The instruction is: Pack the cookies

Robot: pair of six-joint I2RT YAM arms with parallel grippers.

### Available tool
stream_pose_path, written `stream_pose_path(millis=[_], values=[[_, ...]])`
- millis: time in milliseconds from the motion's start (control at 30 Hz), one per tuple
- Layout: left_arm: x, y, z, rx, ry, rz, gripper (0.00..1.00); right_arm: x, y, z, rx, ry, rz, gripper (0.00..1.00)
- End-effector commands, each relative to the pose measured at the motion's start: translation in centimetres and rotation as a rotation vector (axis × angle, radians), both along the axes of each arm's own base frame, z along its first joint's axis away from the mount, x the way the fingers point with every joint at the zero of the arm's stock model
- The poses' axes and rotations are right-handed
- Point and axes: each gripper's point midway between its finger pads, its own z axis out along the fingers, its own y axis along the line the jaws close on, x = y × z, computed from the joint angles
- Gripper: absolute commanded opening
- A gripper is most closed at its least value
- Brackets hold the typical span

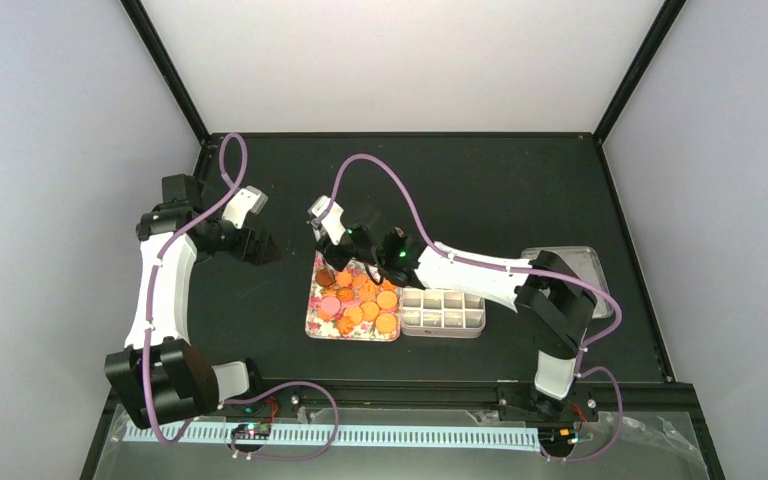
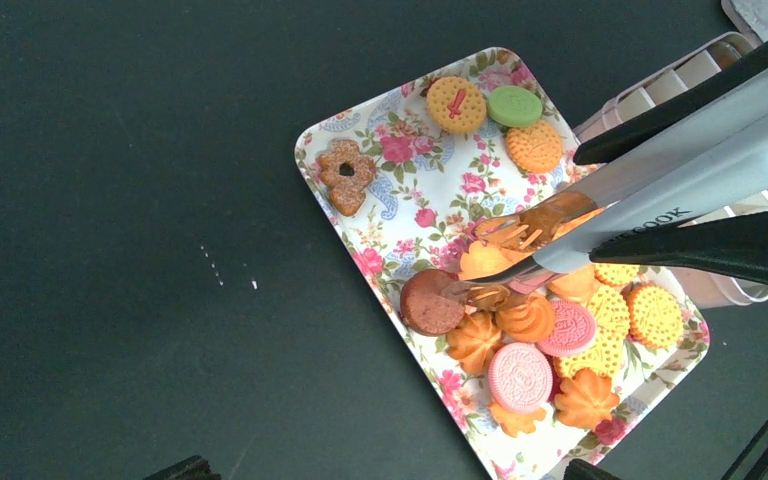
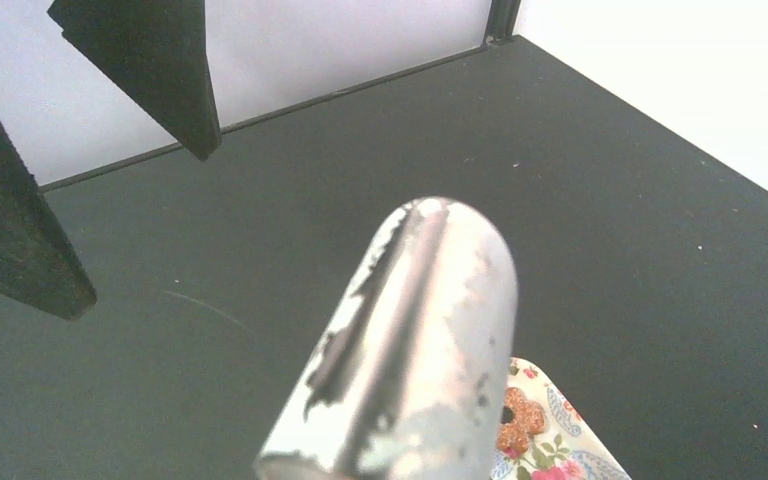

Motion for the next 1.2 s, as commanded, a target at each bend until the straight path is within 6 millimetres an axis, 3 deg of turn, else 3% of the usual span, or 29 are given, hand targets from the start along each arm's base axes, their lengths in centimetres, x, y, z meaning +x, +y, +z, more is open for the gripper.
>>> stream_pose_path(millis=[0,233,533,700,900,1167], values=[[-0.3,0.2,0.7,0.014,-0.021,-0.001,0.93,0.4,-0.1,-1.0,-0.023,-0.011,-0.009,0.33],[-0.2,0.2,0.6,0.009,-0.017,0.002,0.93,0.5,-1.0,-2.0,-0.055,-0.023,-0.027,0.28],[-0.1,0.1,0.8,-0.003,-0.022,-0.003,0.93,0.9,-3.4,-0.8,-0.037,-0.049,-0.049,0.28],[-0.1,0.0,1.0,-0.007,-0.029,-0.007,0.93,0.6,-3.1,0.0,0.003,-0.053,-0.031,0.28],[-0.3,0.0,1.3,0.002,-0.031,-0.009,0.93,0.7,-2.2,-0.5,-0.016,-0.038,-0.001,0.29],[-0.2,0.0,1.4,0.000,-0.032,-0.006,0.93,0.0,-3.3,3.3,0.045,-0.088,-0.004,0.30]])
